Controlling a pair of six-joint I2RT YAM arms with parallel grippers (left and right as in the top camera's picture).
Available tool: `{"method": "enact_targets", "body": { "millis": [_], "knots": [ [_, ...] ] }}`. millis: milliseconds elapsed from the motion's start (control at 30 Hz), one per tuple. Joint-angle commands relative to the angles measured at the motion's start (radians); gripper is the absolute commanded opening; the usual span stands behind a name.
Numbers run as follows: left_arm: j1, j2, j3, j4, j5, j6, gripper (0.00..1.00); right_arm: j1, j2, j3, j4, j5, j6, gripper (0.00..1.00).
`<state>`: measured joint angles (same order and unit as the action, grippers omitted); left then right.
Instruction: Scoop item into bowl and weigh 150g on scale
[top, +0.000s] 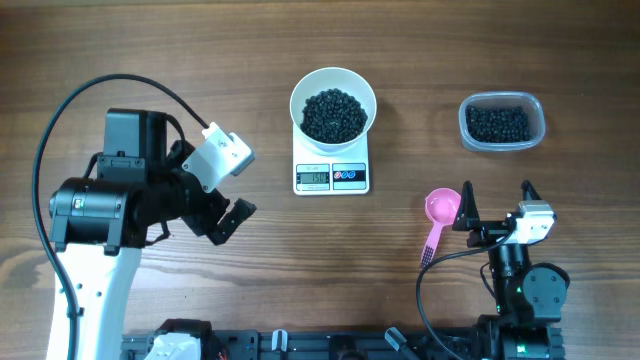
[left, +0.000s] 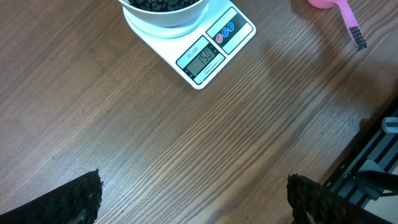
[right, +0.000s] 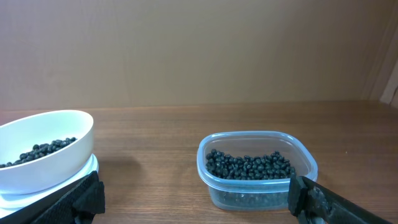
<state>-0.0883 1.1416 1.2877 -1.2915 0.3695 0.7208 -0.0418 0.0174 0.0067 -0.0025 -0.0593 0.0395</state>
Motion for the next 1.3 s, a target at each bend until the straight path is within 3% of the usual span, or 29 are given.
{"method": "enact_targets", "body": {
  "millis": [0,1267],
  "knots": [
    [0.008,-0.009,0.006,0.000,0.023,-0.003,1.00,0.005,-0.010,-0.002,0.003,-0.008,-0.012,1.00],
    [0.008,-0.009,0.006,-0.010,0.062,-0.003,1.00,0.005,-0.010,-0.002,0.003,-0.008,-0.013,1.00]
  ]
}}
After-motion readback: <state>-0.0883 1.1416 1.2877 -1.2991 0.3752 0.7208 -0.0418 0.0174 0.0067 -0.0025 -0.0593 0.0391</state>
